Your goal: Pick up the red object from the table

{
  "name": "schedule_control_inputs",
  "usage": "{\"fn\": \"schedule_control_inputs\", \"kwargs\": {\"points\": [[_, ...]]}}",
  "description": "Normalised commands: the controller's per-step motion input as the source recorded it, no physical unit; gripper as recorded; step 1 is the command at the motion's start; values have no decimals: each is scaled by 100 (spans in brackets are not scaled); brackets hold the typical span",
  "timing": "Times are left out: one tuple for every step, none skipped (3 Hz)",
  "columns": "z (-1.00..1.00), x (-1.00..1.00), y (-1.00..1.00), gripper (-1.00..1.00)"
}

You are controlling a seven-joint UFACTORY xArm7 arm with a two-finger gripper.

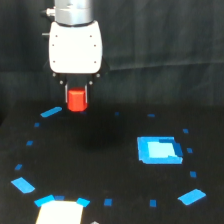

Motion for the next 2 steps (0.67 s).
{"fn": "schedule_control_inputs", "kwargs": {"points": [[14, -8, 35, -60], [48, 27, -40, -100]]}}
